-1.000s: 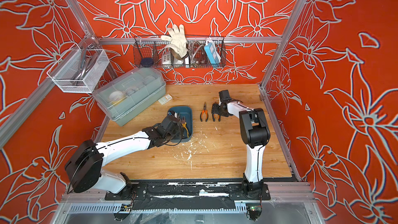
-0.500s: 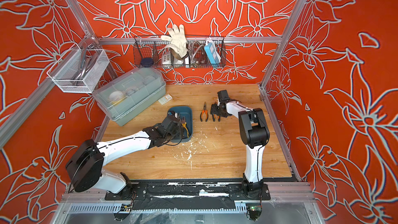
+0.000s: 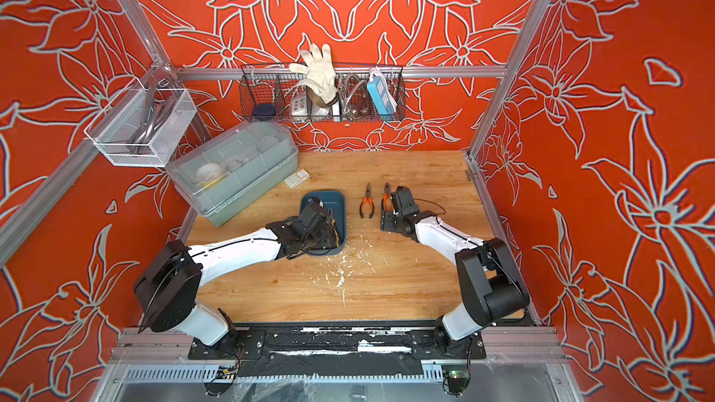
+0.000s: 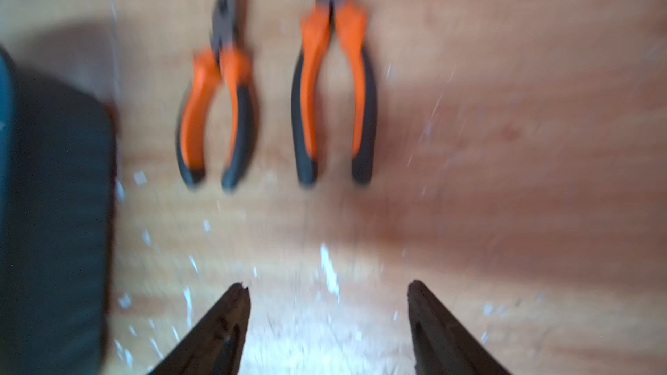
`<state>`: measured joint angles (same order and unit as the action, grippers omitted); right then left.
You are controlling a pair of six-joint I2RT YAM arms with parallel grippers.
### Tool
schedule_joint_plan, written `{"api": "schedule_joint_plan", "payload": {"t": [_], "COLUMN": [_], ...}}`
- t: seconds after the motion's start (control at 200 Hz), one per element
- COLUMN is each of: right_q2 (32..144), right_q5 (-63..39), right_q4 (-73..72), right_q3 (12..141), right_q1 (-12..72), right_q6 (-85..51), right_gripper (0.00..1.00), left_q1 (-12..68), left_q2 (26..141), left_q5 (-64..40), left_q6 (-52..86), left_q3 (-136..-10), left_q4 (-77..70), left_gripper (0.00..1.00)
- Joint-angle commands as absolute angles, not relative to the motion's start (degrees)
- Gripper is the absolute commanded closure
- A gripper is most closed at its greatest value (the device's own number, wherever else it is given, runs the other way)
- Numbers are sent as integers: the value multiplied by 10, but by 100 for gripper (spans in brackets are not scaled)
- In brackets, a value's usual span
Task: Take the pliers out of the storage box
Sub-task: Pick up the pliers from the storage box.
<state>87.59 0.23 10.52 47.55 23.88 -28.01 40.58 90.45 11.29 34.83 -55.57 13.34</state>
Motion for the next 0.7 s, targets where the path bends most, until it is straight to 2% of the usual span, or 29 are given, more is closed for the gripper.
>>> {"api": "schedule_joint_plan", "payload": {"t": [0.0,0.591,0.696], "right_q2": [850,842,846], "right_q5": [41,15,8], "right_q4": [27,21,19], "right_q3": [469,457,458], "right_q1": [262,274,274], "right_q6": [-288,-297,-299], "right_gripper": [28,28,28], "left_q1": [402,376,376], "left_q2": [922,999,1019], "left_q5": [119,52,44], "left_q6": [359,389,387], "left_q3": [-579,-608,-624], "left_q4": [180,198,211], "left_gripper": [46,52,56]}}
